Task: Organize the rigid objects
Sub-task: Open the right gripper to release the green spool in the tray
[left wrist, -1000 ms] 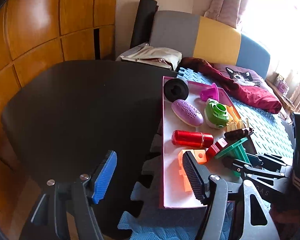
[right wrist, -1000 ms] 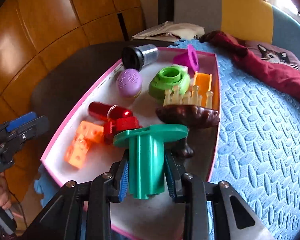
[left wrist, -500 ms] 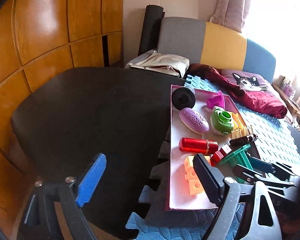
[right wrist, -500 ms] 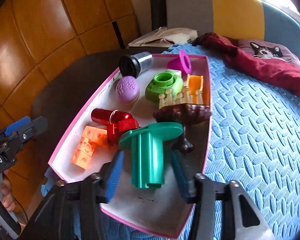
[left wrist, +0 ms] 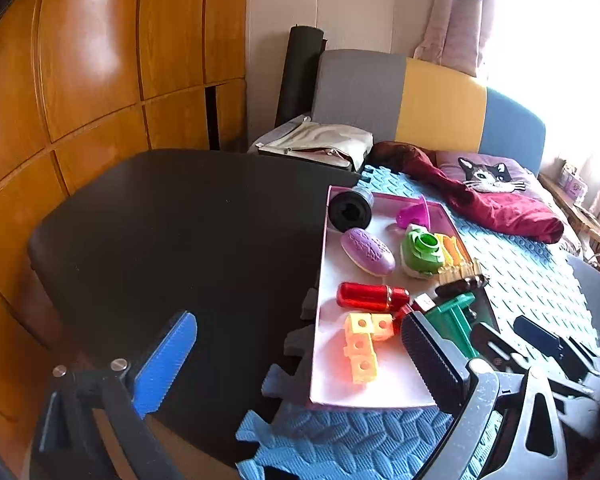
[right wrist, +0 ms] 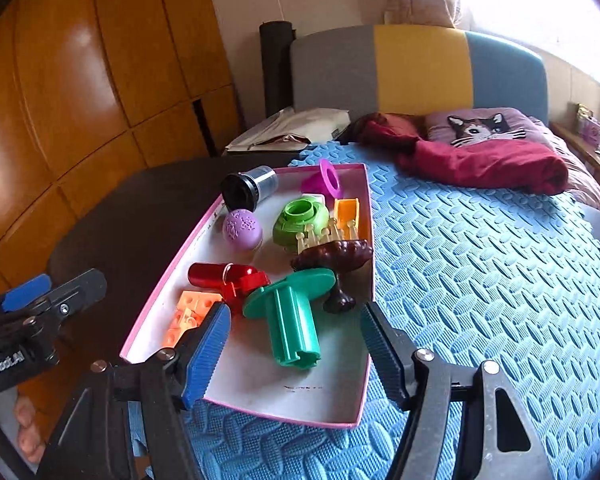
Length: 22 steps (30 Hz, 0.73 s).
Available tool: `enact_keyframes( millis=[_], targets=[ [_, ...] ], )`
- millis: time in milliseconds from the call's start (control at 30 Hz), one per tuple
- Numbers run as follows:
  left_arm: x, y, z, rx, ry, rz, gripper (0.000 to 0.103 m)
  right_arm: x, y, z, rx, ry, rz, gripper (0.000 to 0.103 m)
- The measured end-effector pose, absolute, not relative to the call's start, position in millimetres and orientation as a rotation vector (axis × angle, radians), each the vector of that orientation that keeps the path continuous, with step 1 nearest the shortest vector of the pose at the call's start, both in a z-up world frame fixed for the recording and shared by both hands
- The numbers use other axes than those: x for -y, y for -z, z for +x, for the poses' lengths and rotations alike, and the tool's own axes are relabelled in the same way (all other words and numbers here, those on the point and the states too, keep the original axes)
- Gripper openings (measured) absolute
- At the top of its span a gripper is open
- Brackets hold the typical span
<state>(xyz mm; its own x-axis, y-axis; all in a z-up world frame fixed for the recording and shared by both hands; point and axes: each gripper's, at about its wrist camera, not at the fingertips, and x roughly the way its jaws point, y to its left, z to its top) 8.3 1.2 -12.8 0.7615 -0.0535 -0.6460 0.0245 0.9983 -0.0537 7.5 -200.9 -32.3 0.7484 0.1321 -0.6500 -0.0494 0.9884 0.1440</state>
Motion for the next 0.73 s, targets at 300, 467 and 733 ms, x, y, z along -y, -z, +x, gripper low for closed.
enact_keyframes(
  millis=[300,467,733],
  targets=[
    [6.7,9.3,-3.9,-0.684,0.035,-0.039,0.103,200.5,30.9,5.7,-0.713,-0.097,0.117,0.068],
    [4.4,9.6,-3.2,-0.689,0.029,-0.047,0.103,199.5,30.4,4.4,-0.711,-0.097,0.116,0.068],
    [4.1,11.1,-4.1,-0.683,0.007,-0.033,0.103,200.2,28.4,1.9,-0.696,-0.098,0.116,0.068]
  ],
)
